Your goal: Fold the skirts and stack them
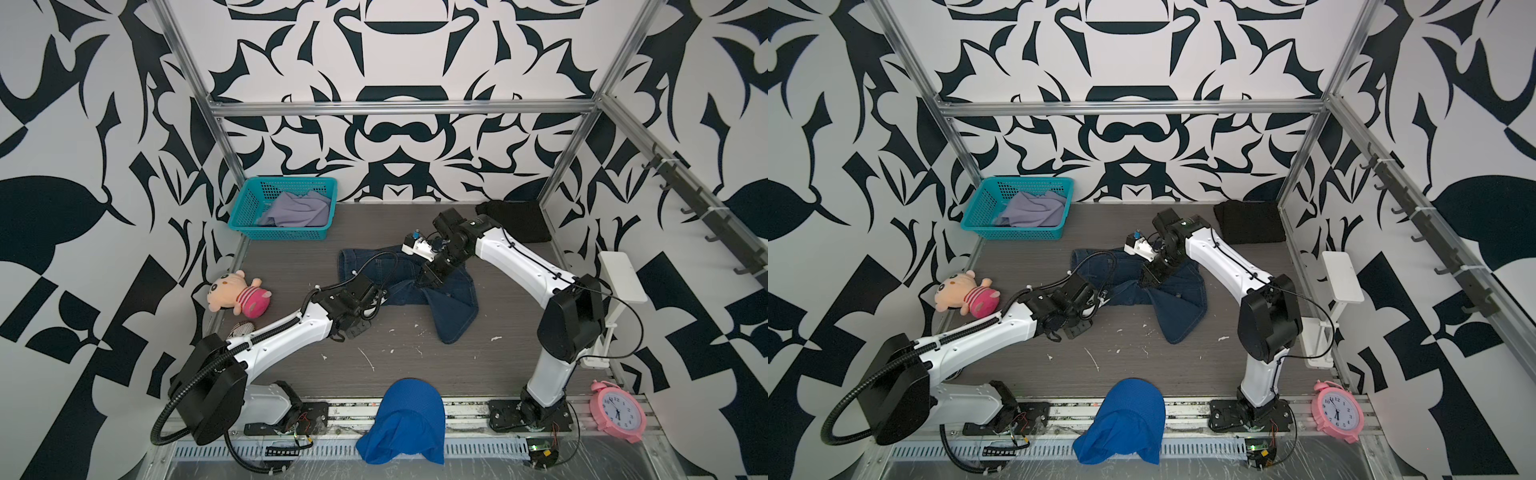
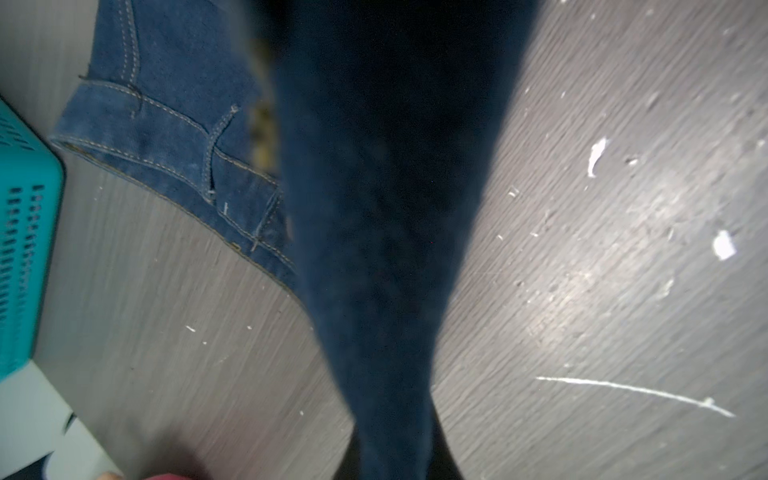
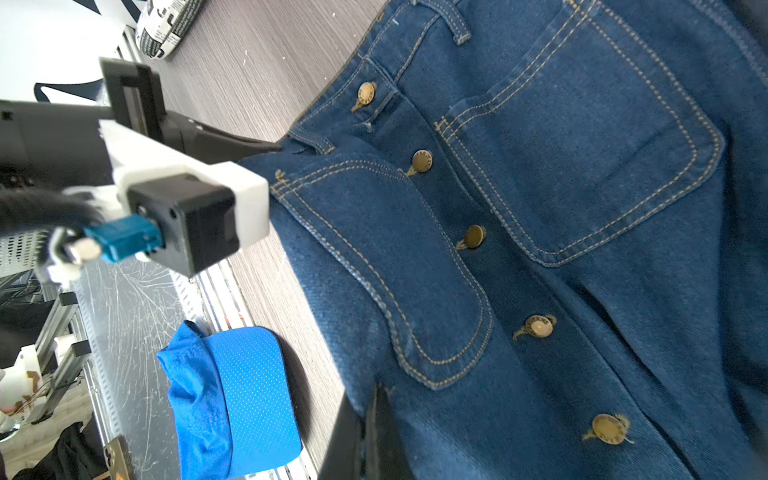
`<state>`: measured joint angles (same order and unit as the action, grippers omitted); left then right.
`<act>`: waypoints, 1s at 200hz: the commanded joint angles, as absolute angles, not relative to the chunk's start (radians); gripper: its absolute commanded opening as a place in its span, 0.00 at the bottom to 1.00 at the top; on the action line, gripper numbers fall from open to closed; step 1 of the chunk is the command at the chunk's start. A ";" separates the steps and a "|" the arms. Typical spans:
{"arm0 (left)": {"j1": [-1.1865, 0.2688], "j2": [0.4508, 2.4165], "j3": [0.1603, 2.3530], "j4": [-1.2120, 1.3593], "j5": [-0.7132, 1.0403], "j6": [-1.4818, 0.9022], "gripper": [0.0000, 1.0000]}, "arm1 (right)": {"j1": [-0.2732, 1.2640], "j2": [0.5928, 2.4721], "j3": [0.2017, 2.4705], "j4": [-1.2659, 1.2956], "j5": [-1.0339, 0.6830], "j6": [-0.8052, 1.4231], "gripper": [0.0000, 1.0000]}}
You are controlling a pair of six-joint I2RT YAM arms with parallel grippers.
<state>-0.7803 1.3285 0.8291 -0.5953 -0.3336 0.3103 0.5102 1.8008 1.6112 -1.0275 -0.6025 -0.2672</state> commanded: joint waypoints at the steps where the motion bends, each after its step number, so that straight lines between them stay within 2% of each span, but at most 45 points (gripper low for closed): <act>1: -0.782 1.336 0.856 -0.625 -0.373 0.300 0.00 | 0.507 1.767 1.624 -1.020 -0.587 -0.249 0.00; 8: -0.782 1.336 0.856 -0.619 -0.381 0.293 0.00 | 0.508 1.752 1.605 -1.000 -0.572 -0.234 0.07; 12: -0.781 1.337 0.856 -0.617 -0.385 0.287 0.00 | 0.509 1.742 1.593 -0.985 -0.560 -0.224 0.18; 16: -0.781 1.336 0.856 -0.618 -0.391 0.281 0.00 | 0.512 1.727 1.577 -0.968 -0.542 -0.211 0.25; 37: -0.782 1.322 0.847 -0.606 -0.395 0.254 0.00 | 0.535 1.603 1.463 -0.851 -0.383 -0.110 0.47; 46: -0.782 1.316 0.843 -0.602 -0.395 0.250 0.00 | 0.537 1.513 1.376 -0.768 -0.300 -0.036 0.65; 52: -0.782 1.314 0.842 -0.601 -0.398 0.246 0.00 | 0.538 1.446 1.304 -0.705 -0.249 0.019 0.88; 56: -0.782 1.313 0.844 -0.603 -0.402 0.241 0.00 | 0.540 1.401 1.254 -0.662 -0.218 0.057 0.97; 78: -0.781 1.316 0.860 -0.613 -0.435 0.235 0.00 | 0.622 1.179 1.003 -0.531 -0.042 0.193 1.00; 99: -0.763 1.328 0.880 -0.623 -0.467 0.228 0.00 | 0.838 1.043 0.820 -0.521 0.226 0.264 1.00; 113: -0.745 1.331 0.892 -0.626 -0.462 0.221 0.00 | 0.958 1.003 0.741 -0.529 0.284 0.304 1.00; 131: -0.741 1.323 0.900 -0.625 -0.448 0.221 0.00 | 1.108 0.998 0.671 -0.542 0.417 0.434 1.00; 153: -0.741 1.302 0.904 -0.620 -0.432 0.217 0.00 | 1.252 1.017 0.613 -0.575 0.663 0.638 1.00; 176: -0.741 1.289 0.897 -0.619 -0.423 0.215 0.00 | 1.259 1.086 0.558 -0.519 0.675 0.686 1.00; 200: -0.741 1.283 0.903 -0.647 -0.423 0.207 0.00 | 1.249 1.171 0.568 -0.586 0.692 0.779 1.00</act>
<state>-0.7441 1.3121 0.8787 -0.6071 -0.4267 0.2310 1.2545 1.1206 0.5671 -0.5640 0.5755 0.6281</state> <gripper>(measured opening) 0.082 0.997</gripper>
